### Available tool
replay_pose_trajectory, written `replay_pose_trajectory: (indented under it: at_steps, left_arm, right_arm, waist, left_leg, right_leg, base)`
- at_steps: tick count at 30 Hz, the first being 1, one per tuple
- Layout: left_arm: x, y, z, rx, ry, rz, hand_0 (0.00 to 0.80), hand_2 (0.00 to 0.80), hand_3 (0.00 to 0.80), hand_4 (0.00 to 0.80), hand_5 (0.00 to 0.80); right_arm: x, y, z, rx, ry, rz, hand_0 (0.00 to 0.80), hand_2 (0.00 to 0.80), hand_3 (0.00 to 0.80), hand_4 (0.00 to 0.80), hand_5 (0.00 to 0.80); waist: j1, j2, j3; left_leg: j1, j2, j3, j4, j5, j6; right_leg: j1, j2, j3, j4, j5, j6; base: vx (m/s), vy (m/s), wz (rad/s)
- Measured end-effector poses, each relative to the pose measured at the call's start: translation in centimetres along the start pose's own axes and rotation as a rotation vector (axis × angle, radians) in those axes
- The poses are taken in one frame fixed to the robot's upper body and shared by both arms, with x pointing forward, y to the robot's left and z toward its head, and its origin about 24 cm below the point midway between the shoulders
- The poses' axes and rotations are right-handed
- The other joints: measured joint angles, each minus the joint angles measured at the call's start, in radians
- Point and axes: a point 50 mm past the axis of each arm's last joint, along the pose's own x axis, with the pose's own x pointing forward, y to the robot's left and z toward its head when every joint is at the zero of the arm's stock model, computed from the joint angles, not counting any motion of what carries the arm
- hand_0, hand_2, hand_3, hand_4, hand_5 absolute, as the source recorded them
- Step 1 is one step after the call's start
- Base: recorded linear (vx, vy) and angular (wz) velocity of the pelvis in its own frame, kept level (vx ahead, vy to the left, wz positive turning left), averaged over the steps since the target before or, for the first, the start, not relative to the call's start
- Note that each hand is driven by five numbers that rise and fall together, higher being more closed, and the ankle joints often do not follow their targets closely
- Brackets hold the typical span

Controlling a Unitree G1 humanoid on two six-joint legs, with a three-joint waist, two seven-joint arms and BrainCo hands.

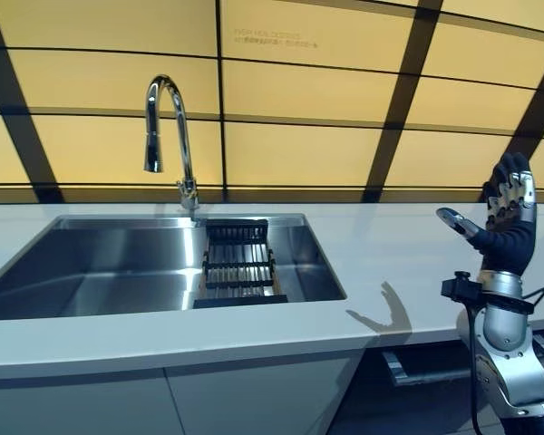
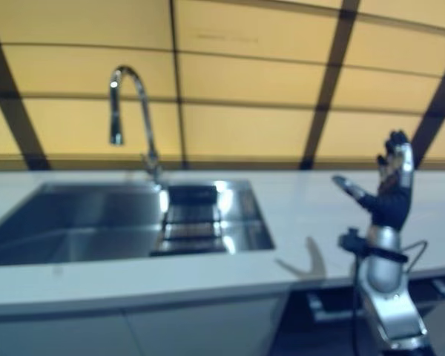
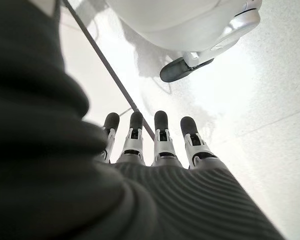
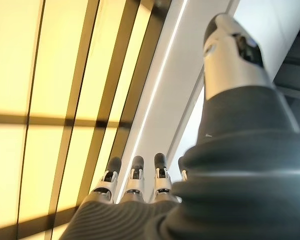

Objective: Take plates into dishwasher

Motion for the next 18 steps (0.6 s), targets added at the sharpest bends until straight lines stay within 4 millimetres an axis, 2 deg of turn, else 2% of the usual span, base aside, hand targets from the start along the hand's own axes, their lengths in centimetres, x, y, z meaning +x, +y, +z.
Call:
replay_pose_trajectory:
  at_steps: [2, 6, 9, 13, 15, 17, 18]
  left_arm:
    - [0.0, 0.0, 0.3, -0.008, -0.017, 0.001, 0.0, 0.0, 0.0, 0.0, 0.0]
    - [0.0, -0.7, 0.9, -0.016, -0.047, -0.009, 0.0, 0.0, 0.0, 0.0, 0.0]
    - [0.0, -0.8, 1.1, -0.02, -0.054, -0.011, 0.0, 0.0, 0.0, 0.0, 0.0]
    - [-0.2, -0.4, 0.2, -0.083, -0.033, 0.018, 0.0, 0.0, 0.0, 0.0, 0.0]
    - [-0.2, 0.1, 0.1, -0.109, -0.036, 0.044, 0.0, 0.0, 0.0, 0.0, 0.0]
    - [-0.2, 0.4, 0.0, -0.127, -0.043, 0.056, 0.0, 0.0, 0.0, 0.0, 0.0]
    - [-0.3, 0.6, -0.2, -0.145, -0.044, 0.068, 0.0, 0.0, 0.0, 0.0, 0.0]
  right_arm:
    - [0.4, 0.6, -0.1, -0.01, 0.006, 0.016, 0.0, 0.0, 0.0, 0.0, 0.0]
    - [0.6, 0.1, -0.8, -0.064, 0.035, -0.009, 0.0, 0.0, 0.0, 0.0, 0.0]
    - [1.0, -0.7, -0.6, -0.133, 0.011, -0.026, 0.0, 0.0, 0.0, 0.0, 0.0]
    - [1.3, -2.2, -0.8, -0.196, 0.015, -0.09, 0.0, 0.0, 0.0, 0.0, 0.0]
    - [1.2, -4.6, -0.9, -0.246, 0.031, -0.189, 0.0, 0.0, 0.0, 0.0, 0.0]
    - [1.1, -5.7, -1.1, -0.278, 0.045, -0.228, 0.0, 0.0, 0.0, 0.0, 0.0]
    - [1.1, -6.4, -1.3, -0.305, 0.055, -0.245, 0.0, 0.0, 0.0, 0.0, 0.0]
  waist:
    - [0.01, 0.017, 0.01]
    - [0.028, 0.046, 0.016]
    - [0.027, 0.064, 0.016]
    - [0.028, 0.079, 0.01]
    - [0.022, 0.086, 0.008]
    - [0.013, 0.089, 0.007]
    - [-0.005, 0.072, 0.004]
  left_leg:
    - [0.006, 0.001, -0.005, 0.002, 0.001, 0.0]
    - [-0.009, 0.008, 0.003, 0.005, 0.006, -0.001]
    - [-0.014, 0.022, 0.057, 0.011, 0.016, 0.012]
    - [-0.016, 0.028, 0.103, 0.022, 0.011, 0.006]
    - [-0.029, 0.02, 0.108, 0.036, 0.01, -0.005]
    - [-0.028, 0.016, 0.102, 0.029, 0.018, -0.01]
    - [-0.027, 0.007, 0.087, 0.015, 0.022, -0.054]
  right_leg:
    - [0.018, 0.001, -0.016, 0.0, -0.004, -0.001]
    - [0.039, 0.0, -0.075, 0.001, -0.019, -0.006]
    - [0.045, -0.009, -0.116, 0.005, -0.025, -0.011]
    - [0.05, -0.023, -0.134, 0.011, -0.038, -0.008]
    - [0.043, -0.027, -0.133, 0.024, -0.048, 0.001]
    - [0.037, -0.042, -0.135, 0.026, -0.05, -0.001]
    - [0.028, -0.067, -0.139, 0.011, -0.04, 0.0]
  base:
    - [-0.127, -0.117, 0.28]
    - [-0.148, -0.045, 0.4]
    - [-0.174, 0.063, 0.42]
    - [-0.187, 0.158, 0.15]
    - [-0.205, 0.243, 0.07]
    - [-0.188, 0.274, 0.06]
    - [-0.228, 0.358, -0.12]
